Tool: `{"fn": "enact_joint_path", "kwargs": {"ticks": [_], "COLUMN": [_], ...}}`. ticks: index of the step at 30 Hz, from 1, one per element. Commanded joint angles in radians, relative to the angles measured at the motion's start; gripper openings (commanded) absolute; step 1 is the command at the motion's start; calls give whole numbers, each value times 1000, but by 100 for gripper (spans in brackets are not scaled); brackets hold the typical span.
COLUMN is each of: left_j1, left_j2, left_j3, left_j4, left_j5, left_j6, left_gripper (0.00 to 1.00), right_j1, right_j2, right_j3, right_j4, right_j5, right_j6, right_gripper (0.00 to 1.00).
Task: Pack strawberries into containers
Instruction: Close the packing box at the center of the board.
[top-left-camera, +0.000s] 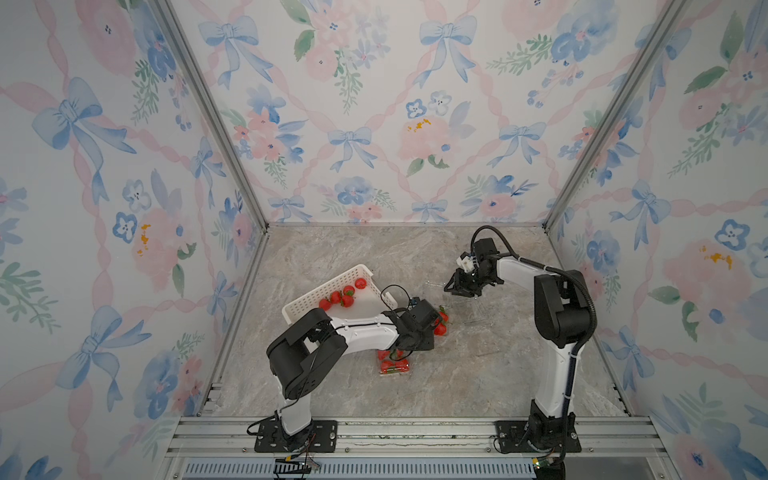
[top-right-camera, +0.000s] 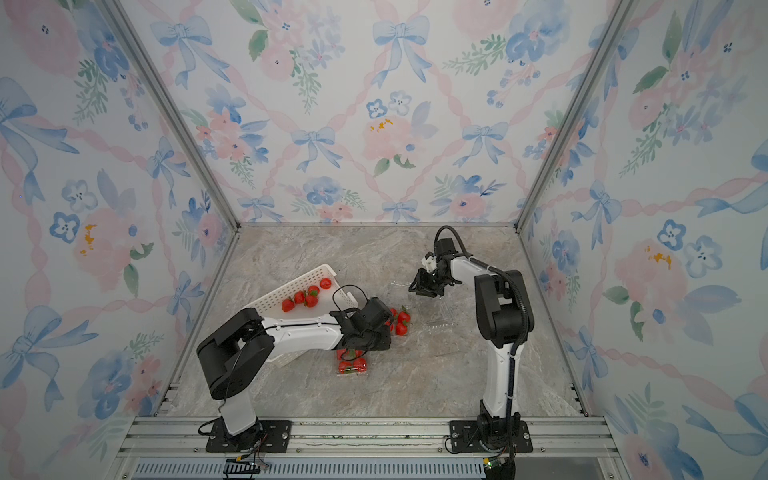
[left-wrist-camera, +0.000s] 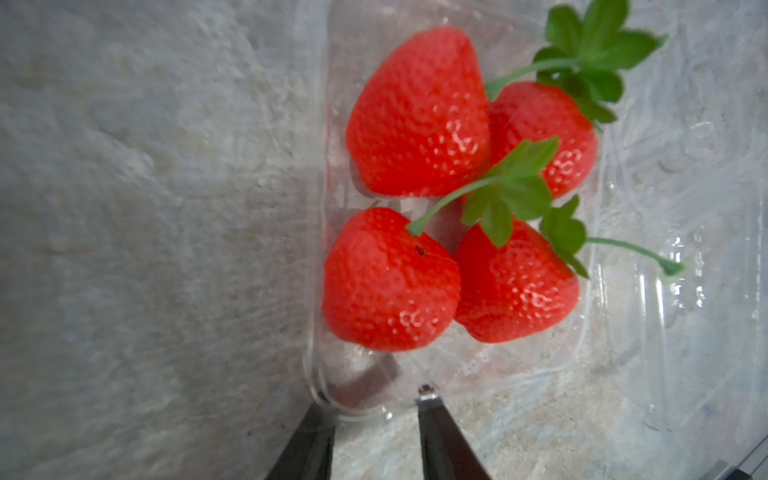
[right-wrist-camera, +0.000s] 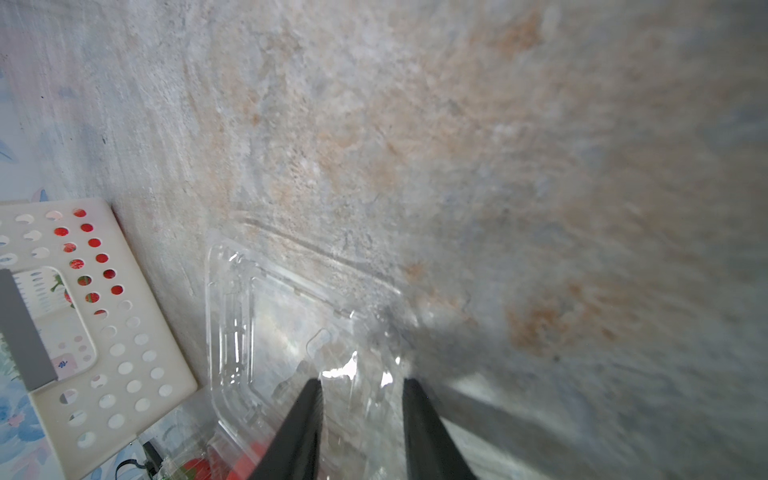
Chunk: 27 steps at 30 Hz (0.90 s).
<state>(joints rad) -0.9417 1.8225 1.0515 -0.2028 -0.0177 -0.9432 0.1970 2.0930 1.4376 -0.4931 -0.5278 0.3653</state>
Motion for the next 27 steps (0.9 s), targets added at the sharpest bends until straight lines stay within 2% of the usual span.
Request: {"fn": "enact_joint_path", "kwargs": {"ticks": [1, 6, 16, 27], "left_j1": [9, 14, 17, 15], "left_j2": [30, 38, 67, 116], "left_j3": [8, 15, 42, 110], "left_j4": [-9, -9, -9, -9], "left_j5": [-20, -26, -36, -18], "left_j6": [25, 30, 30, 52], "left_gripper": [37, 37, 37, 37], "right_j1": [2, -1, -38, -105], "right_j2": [25, 23, -49, -172], "right_j3": [12, 0, -106, -241], "right_j4": [13, 25, 68, 95], "right_j5": [-10, -11, -7, 2], "right_j6": [19, 25, 38, 33], "right_gripper": [28, 17, 4, 2]}}
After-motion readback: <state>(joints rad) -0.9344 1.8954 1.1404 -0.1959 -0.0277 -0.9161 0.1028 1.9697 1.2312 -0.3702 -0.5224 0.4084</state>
